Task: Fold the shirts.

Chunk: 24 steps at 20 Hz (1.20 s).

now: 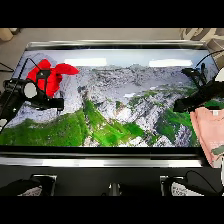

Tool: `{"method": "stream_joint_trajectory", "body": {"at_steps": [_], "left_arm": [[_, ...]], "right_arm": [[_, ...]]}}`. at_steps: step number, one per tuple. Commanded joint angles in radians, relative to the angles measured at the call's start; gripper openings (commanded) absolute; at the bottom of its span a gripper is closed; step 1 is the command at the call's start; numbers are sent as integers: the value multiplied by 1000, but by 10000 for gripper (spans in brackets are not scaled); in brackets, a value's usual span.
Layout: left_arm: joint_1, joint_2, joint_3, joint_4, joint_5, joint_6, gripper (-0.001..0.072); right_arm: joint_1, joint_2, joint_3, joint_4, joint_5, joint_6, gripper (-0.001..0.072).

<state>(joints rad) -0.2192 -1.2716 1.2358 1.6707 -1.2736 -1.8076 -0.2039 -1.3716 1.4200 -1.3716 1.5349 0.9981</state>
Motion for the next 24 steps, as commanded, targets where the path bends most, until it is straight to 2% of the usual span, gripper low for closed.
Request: {"method": "stream_joint_trajectory", "body": {"at_steps": [1, 16, 19, 24], "left_arm": [[0, 0, 0, 0, 0, 0, 720], [-1, 0, 0, -7, 8, -1, 720], [-1, -2, 0, -34, 132, 0, 720], [0, -11, -1, -33, 357, 0, 720]], "right_arm": [[1, -1, 0, 0, 0, 0, 688], [1, -1, 0, 0, -22, 3, 688], [1, -1, 0, 1, -131, 4, 688], [1, -1, 0, 2, -222, 3, 687]]}}
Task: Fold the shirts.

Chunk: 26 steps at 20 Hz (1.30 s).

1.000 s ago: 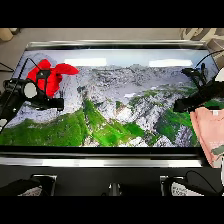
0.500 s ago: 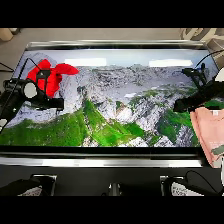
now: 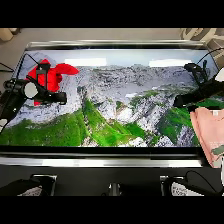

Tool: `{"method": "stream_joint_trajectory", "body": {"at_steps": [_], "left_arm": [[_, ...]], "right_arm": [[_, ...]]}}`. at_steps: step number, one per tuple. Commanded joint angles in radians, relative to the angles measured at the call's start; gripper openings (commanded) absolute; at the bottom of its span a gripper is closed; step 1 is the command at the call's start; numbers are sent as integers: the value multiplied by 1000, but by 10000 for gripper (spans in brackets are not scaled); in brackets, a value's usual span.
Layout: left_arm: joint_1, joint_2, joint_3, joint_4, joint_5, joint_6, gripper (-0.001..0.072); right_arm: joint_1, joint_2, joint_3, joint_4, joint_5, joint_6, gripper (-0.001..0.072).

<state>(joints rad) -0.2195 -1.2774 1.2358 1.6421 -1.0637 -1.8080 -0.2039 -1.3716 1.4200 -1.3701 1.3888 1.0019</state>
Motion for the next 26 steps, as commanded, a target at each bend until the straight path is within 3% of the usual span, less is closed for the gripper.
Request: {"method": "stream_joint_trajectory", "body": {"at_steps": [1, 3, 4, 6, 9, 11, 14, 18, 21, 22, 23, 24, 25, 26], "left_arm": [[0, -13, -1, -5, 217, 0, 716], [12, -48, 4, 8, 375, 0, 514], [41, -89, 37, 6, 406, -21, 514], [148, -233, 212, -29, 320, -55, 546], [317, -497, 553, -136, 12, -75, 629], [393, -623, 664, -171, -125, -149, 632], [437, -709, 671, -242, -98, -176, 660], [435, -766, 671, -316, 85, -175, 661], [436, -784, 671, -319, 151, -175, 660], [436, -787, 671, -318, 157, -175, 595], [436, -787, 671, -318, 156, -175, 407], [436, -784, 671, -327, 151, -174, 172], [434, -775, 671, -353, 143, -156, 34], [428, -756, 672, -386, 148, -105, 30]], "right_arm": [[1, -1, 0, 1, -110, 0, 687], [1, -1, 0, 1, -164, 0, 686], [1, -1, 0, 7, -185, 0, 686], [1, -3, 0, 30, -216, -1, 686], [1, -3, 0, 35, -209, -1, 664], [1, -3, 0, 53, -191, -1, 665], [1, -3, 0, 70, -149, -1, 665], [1, -3, 0, 70, -146, -1, 665], [1, -3, 0, 83, -142, 0, 665], [1, -3, 0, 92, -138, -1, 665], [1, -3, 0, 101, -134, -1, 665], [1, -3, 0, 108, -132, -1, 665], [1, -3, 0, 111, -135, -1, 665], [1, -3, 0, 110, -145, -3, 665]]}}
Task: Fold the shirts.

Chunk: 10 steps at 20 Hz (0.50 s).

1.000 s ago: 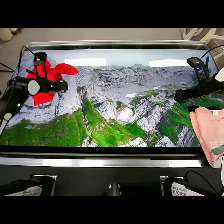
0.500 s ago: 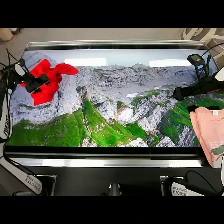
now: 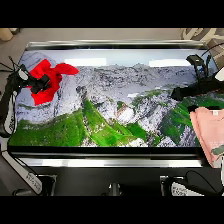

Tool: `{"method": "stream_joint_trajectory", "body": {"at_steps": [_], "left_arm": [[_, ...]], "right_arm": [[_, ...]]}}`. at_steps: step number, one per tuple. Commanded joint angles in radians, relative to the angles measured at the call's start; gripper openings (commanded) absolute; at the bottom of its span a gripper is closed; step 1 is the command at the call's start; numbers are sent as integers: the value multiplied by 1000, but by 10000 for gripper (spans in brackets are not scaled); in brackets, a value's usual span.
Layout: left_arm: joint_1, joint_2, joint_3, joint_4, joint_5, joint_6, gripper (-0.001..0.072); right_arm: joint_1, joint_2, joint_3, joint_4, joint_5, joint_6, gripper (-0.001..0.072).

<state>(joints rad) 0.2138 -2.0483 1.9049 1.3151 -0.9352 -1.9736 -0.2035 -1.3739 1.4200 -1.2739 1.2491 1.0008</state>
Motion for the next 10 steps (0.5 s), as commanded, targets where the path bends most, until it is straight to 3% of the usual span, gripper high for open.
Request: {"method": "stream_joint_trajectory", "body": {"at_steps": [1, 6, 10], "left_arm": [[-15, 45, 5, -82, 34, 121, 29], [-177, 395, 33, -120, 36, 458, 29], [-420, 741, 33, -119, 69, 477, 28]], "right_arm": [[0, 0, 0, 14, -19, -9, 665], [0, 68, 71, -15, -82, -106, 665], [0, 209, 216, -78, -79, -88, 664]]}}
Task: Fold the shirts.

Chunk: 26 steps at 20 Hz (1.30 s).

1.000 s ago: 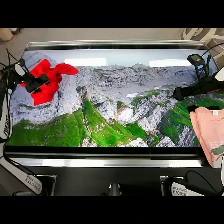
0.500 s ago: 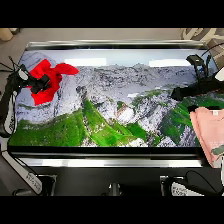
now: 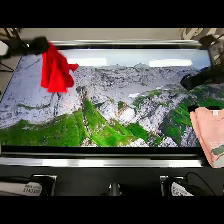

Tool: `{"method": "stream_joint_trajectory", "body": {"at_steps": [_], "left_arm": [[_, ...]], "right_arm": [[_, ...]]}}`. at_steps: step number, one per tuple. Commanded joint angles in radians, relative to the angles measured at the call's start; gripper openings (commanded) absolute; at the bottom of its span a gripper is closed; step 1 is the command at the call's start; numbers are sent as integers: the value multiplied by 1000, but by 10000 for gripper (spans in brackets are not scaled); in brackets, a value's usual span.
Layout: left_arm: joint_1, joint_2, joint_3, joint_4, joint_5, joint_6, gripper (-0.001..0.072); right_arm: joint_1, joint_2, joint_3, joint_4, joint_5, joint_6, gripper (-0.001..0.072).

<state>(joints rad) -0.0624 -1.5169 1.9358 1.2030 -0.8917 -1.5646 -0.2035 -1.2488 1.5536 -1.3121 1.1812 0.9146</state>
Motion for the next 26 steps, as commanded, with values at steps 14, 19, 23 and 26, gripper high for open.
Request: {"method": "stream_joint_trajectory", "body": {"at_steps": [14, 19, 23, 26], "left_arm": [[-824, 122, -661, 290, 63, -465, 30], [-793, 11, -649, 140, -85, -421, 690], [-628, 133, -566, 296, -403, -232, 683], [-532, 235, -660, 298, -485, -215, 679]], "right_arm": [[1, 283, 26, -67, 382, 58, 626], [1, 166, -240, 85, 392, 23, 636], [1, 161, -410, 201, 382, -23, 650], [1, 163, -549, 209, 392, -25, 650]]}}
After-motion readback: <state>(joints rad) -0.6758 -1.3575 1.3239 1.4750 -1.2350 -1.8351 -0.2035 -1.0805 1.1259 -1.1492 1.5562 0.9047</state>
